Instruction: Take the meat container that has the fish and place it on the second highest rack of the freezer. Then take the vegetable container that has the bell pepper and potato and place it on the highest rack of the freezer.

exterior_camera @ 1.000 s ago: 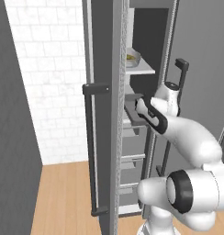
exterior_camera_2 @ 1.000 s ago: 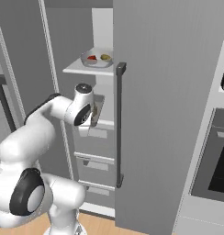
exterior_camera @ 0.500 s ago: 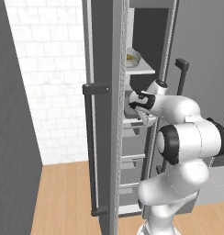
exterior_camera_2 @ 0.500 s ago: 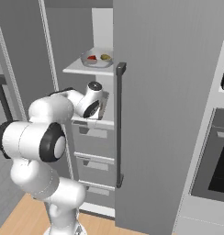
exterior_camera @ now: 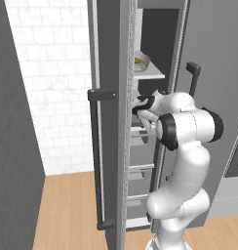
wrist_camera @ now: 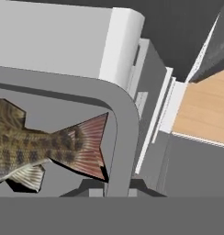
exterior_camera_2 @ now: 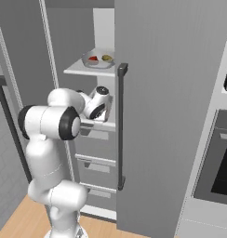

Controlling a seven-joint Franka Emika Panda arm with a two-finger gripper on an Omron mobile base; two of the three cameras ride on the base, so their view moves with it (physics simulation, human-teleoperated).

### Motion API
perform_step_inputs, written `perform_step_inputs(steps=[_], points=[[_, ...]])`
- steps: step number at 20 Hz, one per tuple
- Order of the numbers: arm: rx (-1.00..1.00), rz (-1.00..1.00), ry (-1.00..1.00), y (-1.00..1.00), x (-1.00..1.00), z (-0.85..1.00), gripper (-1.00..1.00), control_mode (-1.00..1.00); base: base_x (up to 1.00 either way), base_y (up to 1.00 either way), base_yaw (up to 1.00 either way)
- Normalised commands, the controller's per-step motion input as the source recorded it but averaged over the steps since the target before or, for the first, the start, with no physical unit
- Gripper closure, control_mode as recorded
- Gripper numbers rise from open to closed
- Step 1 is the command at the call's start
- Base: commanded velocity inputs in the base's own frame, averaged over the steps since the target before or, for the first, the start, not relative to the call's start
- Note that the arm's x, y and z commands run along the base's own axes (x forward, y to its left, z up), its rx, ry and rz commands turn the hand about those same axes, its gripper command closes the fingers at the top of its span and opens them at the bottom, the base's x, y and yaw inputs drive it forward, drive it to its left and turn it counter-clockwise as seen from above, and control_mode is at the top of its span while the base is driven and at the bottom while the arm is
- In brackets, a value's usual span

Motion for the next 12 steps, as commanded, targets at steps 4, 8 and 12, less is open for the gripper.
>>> perform_step_inputs(steps=[4,8,12], points=[[0.0,0.0,-0.01,0.0,0.62,-0.37,1.0,-1.0,0.0,0.0,0.0],[0.0,0.0,0.0,0.0,0.79,-0.29,1.0,-1.0,0.0,0.0,0.0],[0.0,0.0,0.0,0.06,0.53,-0.25,-1.0,-1.0,0.0,0.0,0.0]])
